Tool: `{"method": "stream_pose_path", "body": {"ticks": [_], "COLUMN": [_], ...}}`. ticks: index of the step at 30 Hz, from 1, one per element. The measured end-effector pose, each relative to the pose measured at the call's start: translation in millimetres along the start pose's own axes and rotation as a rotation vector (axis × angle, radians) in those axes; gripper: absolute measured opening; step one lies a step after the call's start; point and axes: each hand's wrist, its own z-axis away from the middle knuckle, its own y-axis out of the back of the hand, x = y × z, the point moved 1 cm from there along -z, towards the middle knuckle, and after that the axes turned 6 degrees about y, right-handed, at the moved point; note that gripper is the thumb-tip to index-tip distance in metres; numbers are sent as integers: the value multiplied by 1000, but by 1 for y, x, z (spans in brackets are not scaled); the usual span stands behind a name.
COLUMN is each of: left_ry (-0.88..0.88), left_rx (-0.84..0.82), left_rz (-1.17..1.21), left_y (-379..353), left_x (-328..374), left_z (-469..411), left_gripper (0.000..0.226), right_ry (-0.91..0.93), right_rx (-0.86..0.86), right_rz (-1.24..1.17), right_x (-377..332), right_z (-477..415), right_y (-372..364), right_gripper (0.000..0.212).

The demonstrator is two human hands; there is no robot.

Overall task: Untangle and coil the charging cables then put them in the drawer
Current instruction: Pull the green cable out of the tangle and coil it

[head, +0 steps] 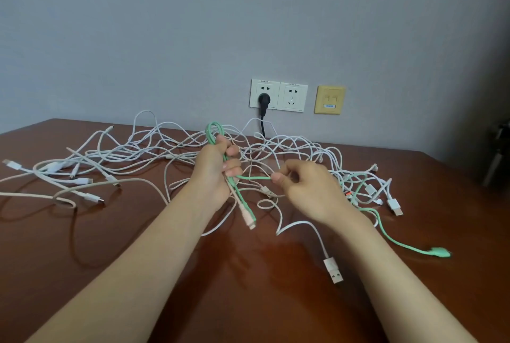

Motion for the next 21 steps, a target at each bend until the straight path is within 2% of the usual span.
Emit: {"method": "stream_pose_path", "body": {"ticks": [5, 10, 13, 16, 19, 21], "left_ry": [67, 120, 132, 219, 301, 313], "left_rx": [21, 61, 39, -52, -148, -197], "left_rz": [-157, -480, -636, -647, -616, -650], "left_y": [0, -5, -8, -14, -19, -21], "left_x": [-4, -19, -28, -32, -34, -36], "left_z": [-1, 4, 6, 11, 13, 12], "left_gripper": [34, 34, 33, 36, 63, 68], "right_ry": [287, 411, 384, 292, 246, 255], "right_rx": [130, 104, 67, 167, 216, 253], "right_rz": [117, 19, -39, -153, -170, -145], "right_x": [-2, -5, -6, -5, -6, -5], "right_z": [1, 1, 0, -1, -1, -2], "right_y": [9, -1, -7, -5, -4, -4], "right_gripper": [9, 6, 6, 18, 22, 17]}}
